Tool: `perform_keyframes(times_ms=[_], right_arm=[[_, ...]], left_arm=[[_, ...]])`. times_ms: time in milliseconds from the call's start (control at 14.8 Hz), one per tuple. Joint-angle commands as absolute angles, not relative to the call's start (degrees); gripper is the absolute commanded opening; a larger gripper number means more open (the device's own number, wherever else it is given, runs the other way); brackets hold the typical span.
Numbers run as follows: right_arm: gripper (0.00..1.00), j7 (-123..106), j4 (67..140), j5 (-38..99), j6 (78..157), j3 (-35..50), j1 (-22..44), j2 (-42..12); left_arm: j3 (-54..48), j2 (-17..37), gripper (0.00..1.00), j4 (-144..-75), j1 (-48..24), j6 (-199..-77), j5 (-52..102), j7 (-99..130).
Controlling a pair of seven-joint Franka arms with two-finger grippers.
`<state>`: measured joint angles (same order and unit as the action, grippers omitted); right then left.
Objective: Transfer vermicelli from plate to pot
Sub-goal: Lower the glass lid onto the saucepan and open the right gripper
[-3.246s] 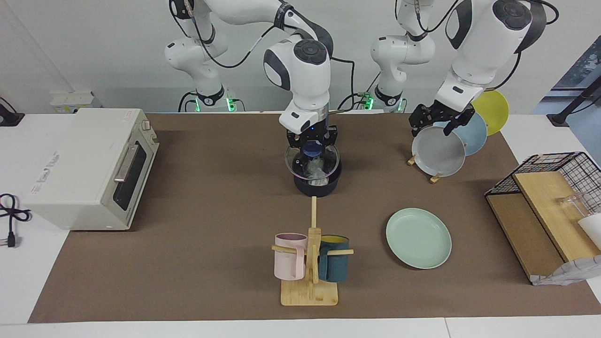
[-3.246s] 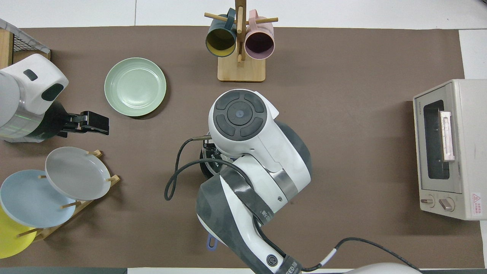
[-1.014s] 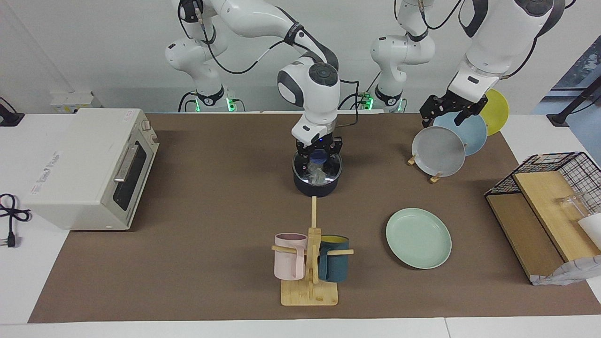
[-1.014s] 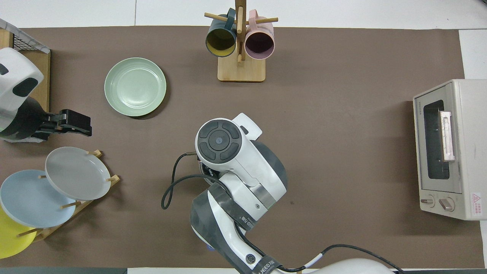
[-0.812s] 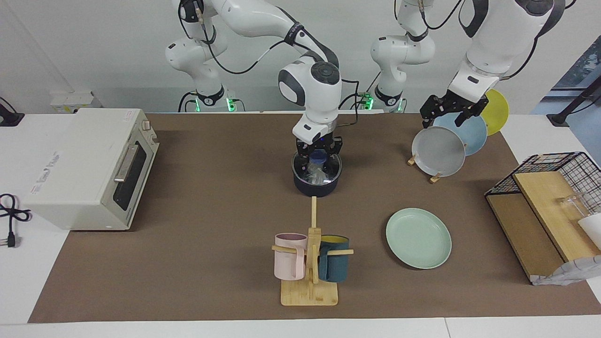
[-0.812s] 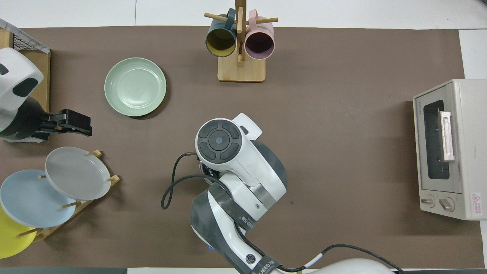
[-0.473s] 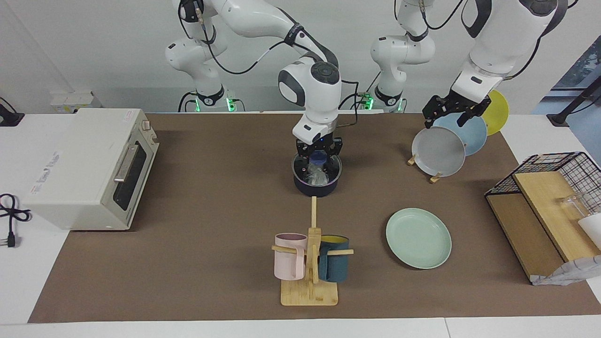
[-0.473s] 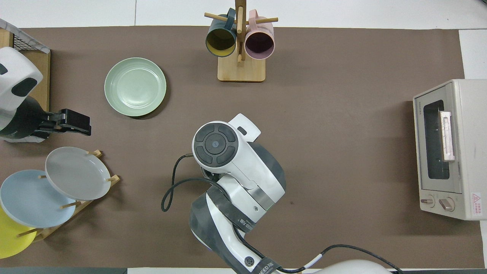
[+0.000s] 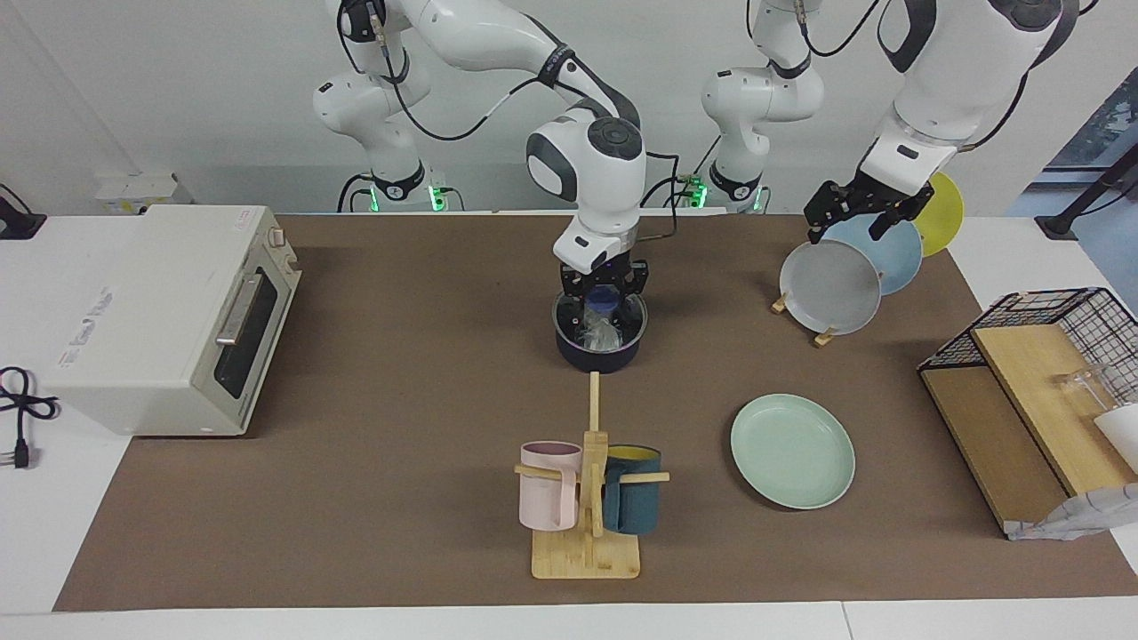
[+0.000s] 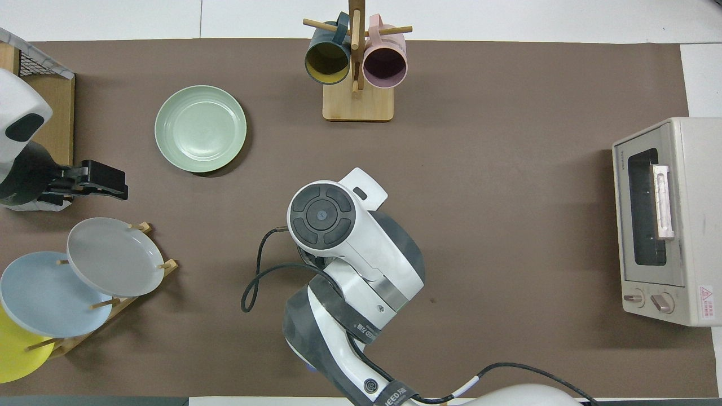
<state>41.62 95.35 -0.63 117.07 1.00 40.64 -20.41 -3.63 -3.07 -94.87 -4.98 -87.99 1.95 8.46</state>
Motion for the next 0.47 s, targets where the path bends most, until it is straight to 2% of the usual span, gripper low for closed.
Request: perform_keyframes(times_ms=[0, 135, 406], right_arm=[[1.00, 42.7, 95.5, -1.8, 117.6, 1.1, 39.2, -18.9], [1.00, 41.9, 94.8, -1.8, 115.9, 1.1, 36.7, -16.4], [1.00, 32.6, 89.4, -1.7, 103.4, 0.7, 28.9, -12.8]], left_arm=[[-4.0, -3.2, 1.00, -94.9, -4.5, -88.0, 1.2, 7.9], [-4.0, -3.2, 1.00, -94.9, -4.5, -88.0, 1.2, 7.9], [-4.0, -3.2, 1.00, -94.9, -4.5, -88.0, 1.2, 7.9]])
